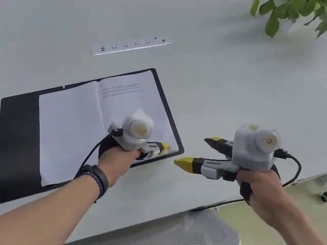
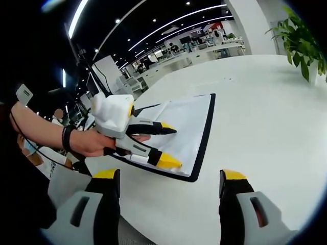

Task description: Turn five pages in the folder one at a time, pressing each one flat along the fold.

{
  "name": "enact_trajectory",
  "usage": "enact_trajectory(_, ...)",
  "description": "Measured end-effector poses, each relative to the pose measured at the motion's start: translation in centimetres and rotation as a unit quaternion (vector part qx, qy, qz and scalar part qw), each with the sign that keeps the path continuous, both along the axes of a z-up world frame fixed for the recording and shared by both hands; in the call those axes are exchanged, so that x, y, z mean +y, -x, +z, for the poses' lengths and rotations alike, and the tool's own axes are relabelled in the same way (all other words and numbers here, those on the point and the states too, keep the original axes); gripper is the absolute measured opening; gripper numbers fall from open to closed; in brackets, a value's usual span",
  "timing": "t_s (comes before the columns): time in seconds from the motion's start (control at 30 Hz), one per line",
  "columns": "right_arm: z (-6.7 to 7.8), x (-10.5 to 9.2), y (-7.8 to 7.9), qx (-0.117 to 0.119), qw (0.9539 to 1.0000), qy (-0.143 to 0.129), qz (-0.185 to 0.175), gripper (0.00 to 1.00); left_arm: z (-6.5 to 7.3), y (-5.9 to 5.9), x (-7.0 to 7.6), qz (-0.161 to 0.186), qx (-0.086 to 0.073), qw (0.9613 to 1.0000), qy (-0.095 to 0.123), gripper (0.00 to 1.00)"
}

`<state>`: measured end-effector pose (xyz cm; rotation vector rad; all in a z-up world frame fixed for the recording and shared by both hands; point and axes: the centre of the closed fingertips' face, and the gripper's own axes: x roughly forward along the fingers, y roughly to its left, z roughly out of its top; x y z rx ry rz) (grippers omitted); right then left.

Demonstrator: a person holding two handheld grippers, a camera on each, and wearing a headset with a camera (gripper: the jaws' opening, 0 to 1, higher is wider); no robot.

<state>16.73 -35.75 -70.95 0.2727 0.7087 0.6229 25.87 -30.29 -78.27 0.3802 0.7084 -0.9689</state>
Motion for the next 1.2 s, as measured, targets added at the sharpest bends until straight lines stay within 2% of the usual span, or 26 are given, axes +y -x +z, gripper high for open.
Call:
enact_trajectory(0.47,0.4,0.7,-1.6,-0.011,0.9996,-0.016,0.018,0.78,0.0,-0.4,0.2,-0.002,0.003,1.0,0.004,0.59)
enact_trajectory(0.67,0.6,1.5,-2.7,-0.012,0.9992,-0.025,0.03,0.76,0.1,-0.6,0.4,-0.001,0.006,0.9999,0.013,0.55)
enact_trajectory(0.8,0.8,2.4,-3.6,-0.013,0.9985,-0.04,0.036,0.75,0.2,-0.9,0.5,0.0,0.004,0.9999,0.015,0.51)
enact_trajectory(0.9,0.5,3.1,-4.4,-0.01,0.998,-0.038,0.049,0.74,0.2,-0.9,0.5,-0.001,0.002,0.9999,0.014,0.51)
enact_trajectory(1.2,0.5,5.3,-7.0,-0.007,0.9955,-0.064,0.069,0.71,0.1,-1.0,0.5,0.0,-0.001,0.9999,0.017,0.5)
